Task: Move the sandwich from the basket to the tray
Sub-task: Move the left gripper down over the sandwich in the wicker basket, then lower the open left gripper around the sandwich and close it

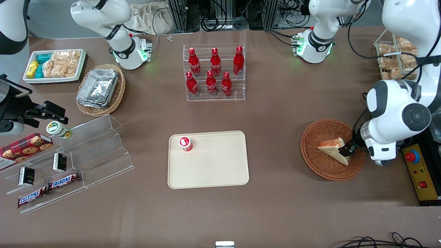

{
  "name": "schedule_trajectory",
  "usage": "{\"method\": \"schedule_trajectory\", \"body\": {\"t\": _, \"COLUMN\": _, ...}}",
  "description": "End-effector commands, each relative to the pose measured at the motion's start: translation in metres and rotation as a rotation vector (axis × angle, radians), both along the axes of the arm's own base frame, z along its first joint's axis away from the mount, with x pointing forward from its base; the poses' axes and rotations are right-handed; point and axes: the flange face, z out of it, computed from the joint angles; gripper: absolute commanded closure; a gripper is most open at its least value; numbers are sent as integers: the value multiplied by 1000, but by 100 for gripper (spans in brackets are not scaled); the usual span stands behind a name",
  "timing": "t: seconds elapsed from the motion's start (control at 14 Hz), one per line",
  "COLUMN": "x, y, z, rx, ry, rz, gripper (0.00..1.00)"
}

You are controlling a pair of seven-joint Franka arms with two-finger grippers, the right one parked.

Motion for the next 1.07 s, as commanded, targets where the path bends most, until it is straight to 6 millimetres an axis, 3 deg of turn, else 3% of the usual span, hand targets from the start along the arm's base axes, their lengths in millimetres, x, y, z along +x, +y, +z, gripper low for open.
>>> {"method": "schedule_trajectory", "body": {"t": 0.0, "x": 2, "y": 0, "z": -16, "rx": 11, "ry": -7, "rz": 45, "gripper": 0}}
{"method": "schedule_trajectory", "body": {"t": 0.43, "x": -20, "y": 5, "z": -57, "rx": 3, "ry": -51, "rz": 51, "gripper": 0}}
{"method": "schedule_trajectory", "body": {"t": 0.86, "x": -29, "y": 6, "z": -79, "rx": -4, "ry": -77, "rz": 55, "gripper": 2}}
{"method": "schedule_trajectory", "body": {"t": 1.0, "x": -27, "y": 6, "z": -79, "rx": -6, "ry": -87, "rz": 99, "gripper": 62}}
